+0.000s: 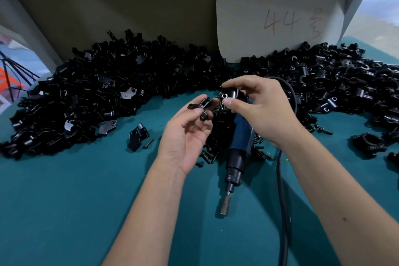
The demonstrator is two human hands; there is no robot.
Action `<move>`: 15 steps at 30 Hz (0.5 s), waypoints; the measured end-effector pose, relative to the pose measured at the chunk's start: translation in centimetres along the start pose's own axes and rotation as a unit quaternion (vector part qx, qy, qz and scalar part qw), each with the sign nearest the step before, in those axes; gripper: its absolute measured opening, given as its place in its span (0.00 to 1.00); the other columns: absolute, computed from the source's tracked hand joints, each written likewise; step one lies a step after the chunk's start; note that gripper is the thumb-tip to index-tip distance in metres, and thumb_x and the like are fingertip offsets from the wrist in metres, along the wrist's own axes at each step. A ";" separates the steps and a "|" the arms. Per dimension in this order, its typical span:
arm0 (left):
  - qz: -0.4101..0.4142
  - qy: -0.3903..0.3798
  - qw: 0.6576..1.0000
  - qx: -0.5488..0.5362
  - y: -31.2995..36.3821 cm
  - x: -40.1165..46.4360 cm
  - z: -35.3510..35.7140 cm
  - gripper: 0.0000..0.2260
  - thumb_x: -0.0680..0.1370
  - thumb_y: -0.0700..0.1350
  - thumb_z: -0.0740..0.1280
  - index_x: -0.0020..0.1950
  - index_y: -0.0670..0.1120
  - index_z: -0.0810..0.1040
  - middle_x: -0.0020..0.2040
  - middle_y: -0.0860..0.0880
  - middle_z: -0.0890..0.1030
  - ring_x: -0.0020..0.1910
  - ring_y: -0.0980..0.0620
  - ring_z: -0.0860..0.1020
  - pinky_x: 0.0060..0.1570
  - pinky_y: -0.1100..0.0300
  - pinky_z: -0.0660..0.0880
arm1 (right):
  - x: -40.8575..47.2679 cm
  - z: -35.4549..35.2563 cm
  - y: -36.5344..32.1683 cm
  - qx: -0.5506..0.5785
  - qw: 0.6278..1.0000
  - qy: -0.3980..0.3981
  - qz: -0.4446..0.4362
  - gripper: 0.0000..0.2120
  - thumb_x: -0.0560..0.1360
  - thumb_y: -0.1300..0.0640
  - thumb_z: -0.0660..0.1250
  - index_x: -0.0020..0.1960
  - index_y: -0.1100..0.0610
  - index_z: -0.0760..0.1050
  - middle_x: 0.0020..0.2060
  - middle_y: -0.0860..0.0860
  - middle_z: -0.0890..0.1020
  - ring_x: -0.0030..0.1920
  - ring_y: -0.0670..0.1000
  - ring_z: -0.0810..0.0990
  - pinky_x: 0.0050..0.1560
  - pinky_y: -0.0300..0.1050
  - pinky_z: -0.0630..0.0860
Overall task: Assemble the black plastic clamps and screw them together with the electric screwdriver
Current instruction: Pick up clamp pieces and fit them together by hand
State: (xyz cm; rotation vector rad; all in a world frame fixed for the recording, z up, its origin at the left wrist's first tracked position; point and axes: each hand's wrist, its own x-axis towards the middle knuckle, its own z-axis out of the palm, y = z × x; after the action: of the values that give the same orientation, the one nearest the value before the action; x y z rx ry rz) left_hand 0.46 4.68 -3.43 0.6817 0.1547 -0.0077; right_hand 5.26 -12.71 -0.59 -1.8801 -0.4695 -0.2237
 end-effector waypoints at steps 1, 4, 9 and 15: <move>0.005 -0.002 1.000 0.008 -0.1 0.0 0.0 0.19 0.69 0.34 0.72 0.60 0.35 0.83 0.53 0.37 0.83 0.41 0.50 0.81 0.40 0.62 0.78 | 0.0 0.0 0.0 0.002 1.000 0.000 0.001 0.13 0.74 0.56 0.79 0.56 0.46 0.85 0.51 0.46 0.85 0.51 0.53 0.84 0.59 0.59 0.81; 0.009 -0.009 1.000 0.011 -0.1 0.0 0.1 0.16 0.72 0.35 0.71 0.60 0.36 0.83 0.50 0.38 0.85 0.41 0.50 0.81 0.40 0.63 0.78 | 0.0 0.0 0.0 0.005 1.000 0.003 0.000 0.13 0.74 0.54 0.79 0.57 0.45 0.85 0.50 0.43 0.87 0.52 0.50 0.86 0.60 0.58 0.81; -0.015 -0.018 1.000 0.012 0.1 -0.2 0.3 0.09 0.77 0.42 0.68 0.52 0.38 0.83 0.54 0.36 0.84 0.37 0.50 0.79 0.37 0.62 0.78 | 0.2 0.0 0.3 0.030 0.999 0.011 -0.003 0.13 0.75 0.57 0.77 0.57 0.45 0.83 0.51 0.42 0.86 0.53 0.49 0.86 0.64 0.59 0.79; -0.031 -0.011 0.999 -0.021 0.3 -0.4 0.3 0.05 0.81 0.40 0.62 0.47 0.42 0.73 0.43 0.41 0.81 0.30 0.52 0.68 0.28 0.64 0.66 | 0.1 -0.1 0.3 0.058 0.998 -0.005 -0.019 0.17 0.71 0.61 0.79 0.56 0.47 0.82 0.52 0.42 0.85 0.57 0.48 0.84 0.63 0.61 0.80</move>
State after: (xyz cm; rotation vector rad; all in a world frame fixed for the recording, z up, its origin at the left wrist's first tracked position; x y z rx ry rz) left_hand 0.15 4.68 -2.97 0.6348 0.1552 -0.0720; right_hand 5.49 -12.86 -0.77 -1.7600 -0.5141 -0.2086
